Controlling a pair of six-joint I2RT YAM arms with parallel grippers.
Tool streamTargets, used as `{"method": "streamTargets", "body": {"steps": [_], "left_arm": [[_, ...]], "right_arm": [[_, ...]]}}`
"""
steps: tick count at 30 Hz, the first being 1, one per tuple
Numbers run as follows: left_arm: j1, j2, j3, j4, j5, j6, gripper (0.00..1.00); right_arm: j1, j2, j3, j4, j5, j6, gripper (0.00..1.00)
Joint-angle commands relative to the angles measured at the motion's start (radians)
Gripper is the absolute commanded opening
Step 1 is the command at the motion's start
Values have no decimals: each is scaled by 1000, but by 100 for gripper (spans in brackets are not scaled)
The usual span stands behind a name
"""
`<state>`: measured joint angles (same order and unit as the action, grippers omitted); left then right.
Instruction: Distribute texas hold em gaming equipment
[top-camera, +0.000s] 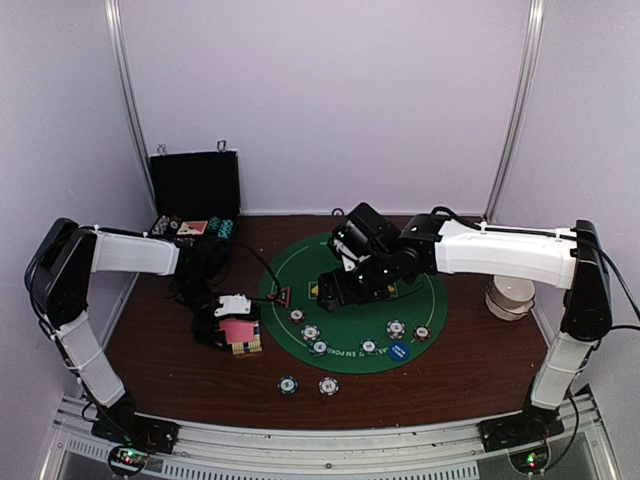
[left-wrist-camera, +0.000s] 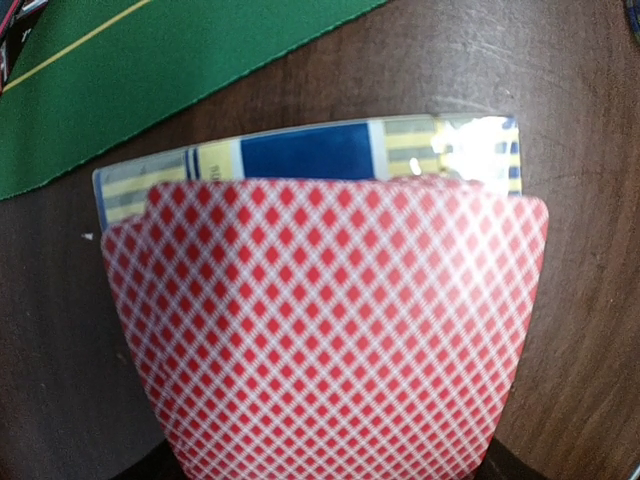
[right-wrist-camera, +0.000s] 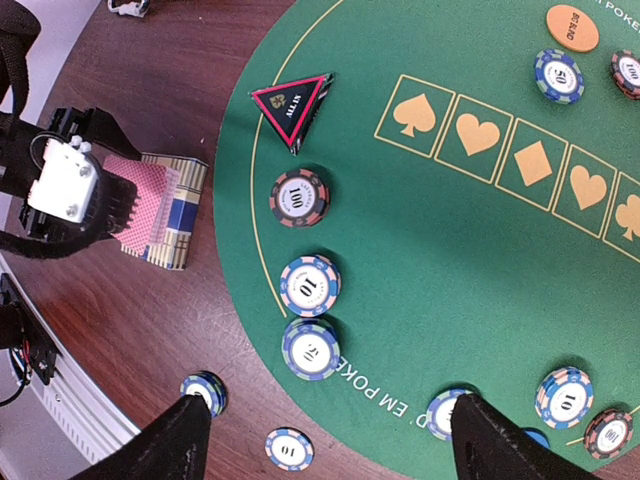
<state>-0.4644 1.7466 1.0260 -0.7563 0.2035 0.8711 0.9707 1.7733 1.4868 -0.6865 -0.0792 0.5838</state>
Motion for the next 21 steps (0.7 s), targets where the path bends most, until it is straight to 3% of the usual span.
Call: {"method": "streamTargets", "body": {"steps": [1,7,14,21], "left_arm": [[4,-4,-25,24,20,6,73],[4,-36,-71,64,9,19,57],[4,-46,-75,79,-3,8,20],[4,-52,-40,64,-3,-17,0]], "right_arm": [[0,-16,-2,-13,-1,8,86],[0,-14,2,-13,-4,10,85],[0,-10,9,-19,-9,10,84],[-3,-16,6,-16,-19,23,83]]}}
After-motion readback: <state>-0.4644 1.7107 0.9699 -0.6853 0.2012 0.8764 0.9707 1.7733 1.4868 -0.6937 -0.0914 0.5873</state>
